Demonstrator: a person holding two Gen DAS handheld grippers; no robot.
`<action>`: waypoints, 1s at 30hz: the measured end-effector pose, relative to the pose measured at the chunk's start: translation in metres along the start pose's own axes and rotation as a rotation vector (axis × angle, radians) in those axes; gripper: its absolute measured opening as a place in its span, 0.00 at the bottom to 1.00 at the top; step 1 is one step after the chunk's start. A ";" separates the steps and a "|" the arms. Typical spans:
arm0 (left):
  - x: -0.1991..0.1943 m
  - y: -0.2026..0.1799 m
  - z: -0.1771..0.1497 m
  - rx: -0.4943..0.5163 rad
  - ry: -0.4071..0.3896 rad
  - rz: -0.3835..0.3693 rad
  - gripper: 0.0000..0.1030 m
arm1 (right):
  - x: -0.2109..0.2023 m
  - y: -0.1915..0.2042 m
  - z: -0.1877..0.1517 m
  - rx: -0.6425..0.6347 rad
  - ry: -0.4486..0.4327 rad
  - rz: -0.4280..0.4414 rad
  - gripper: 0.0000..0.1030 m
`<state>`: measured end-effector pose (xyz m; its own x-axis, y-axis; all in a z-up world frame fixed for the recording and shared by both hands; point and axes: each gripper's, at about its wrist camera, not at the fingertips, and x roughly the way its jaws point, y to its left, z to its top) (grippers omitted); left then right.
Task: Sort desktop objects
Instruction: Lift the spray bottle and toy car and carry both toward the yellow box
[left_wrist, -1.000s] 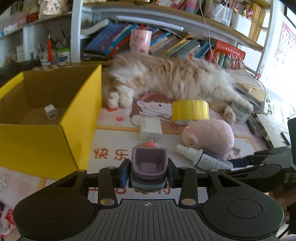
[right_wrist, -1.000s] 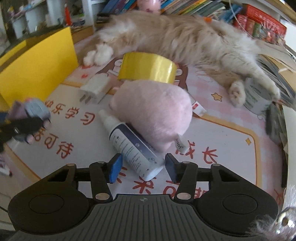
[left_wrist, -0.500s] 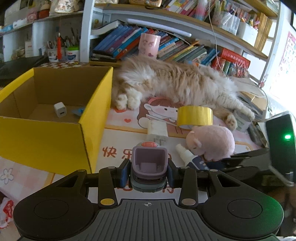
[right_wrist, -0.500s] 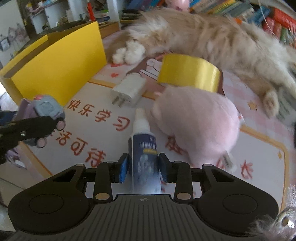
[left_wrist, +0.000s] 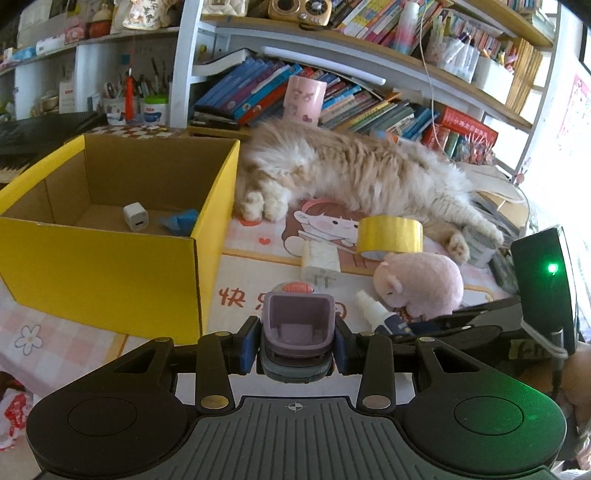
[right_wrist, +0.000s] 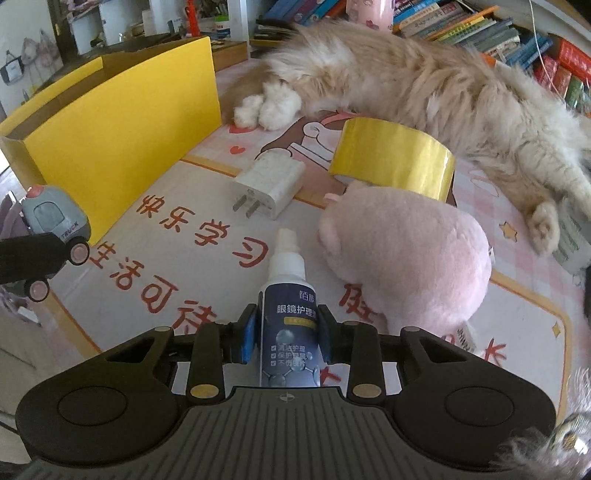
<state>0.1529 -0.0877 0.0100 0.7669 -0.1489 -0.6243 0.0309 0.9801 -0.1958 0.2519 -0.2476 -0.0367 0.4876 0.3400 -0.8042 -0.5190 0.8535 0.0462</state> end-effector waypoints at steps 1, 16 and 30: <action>-0.001 0.001 0.000 -0.005 -0.003 -0.003 0.37 | -0.001 0.000 0.000 0.023 0.006 0.013 0.29; -0.030 0.026 0.006 0.005 -0.036 -0.076 0.37 | -0.068 0.027 0.006 0.186 -0.117 0.088 0.29; -0.064 0.065 -0.005 0.081 -0.023 -0.142 0.37 | -0.100 0.095 -0.014 0.268 -0.145 0.072 0.29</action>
<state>0.1027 -0.0148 0.0337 0.7655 -0.2842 -0.5772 0.1906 0.9570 -0.2185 0.1442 -0.2063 0.0392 0.5610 0.4399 -0.7012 -0.3620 0.8922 0.2701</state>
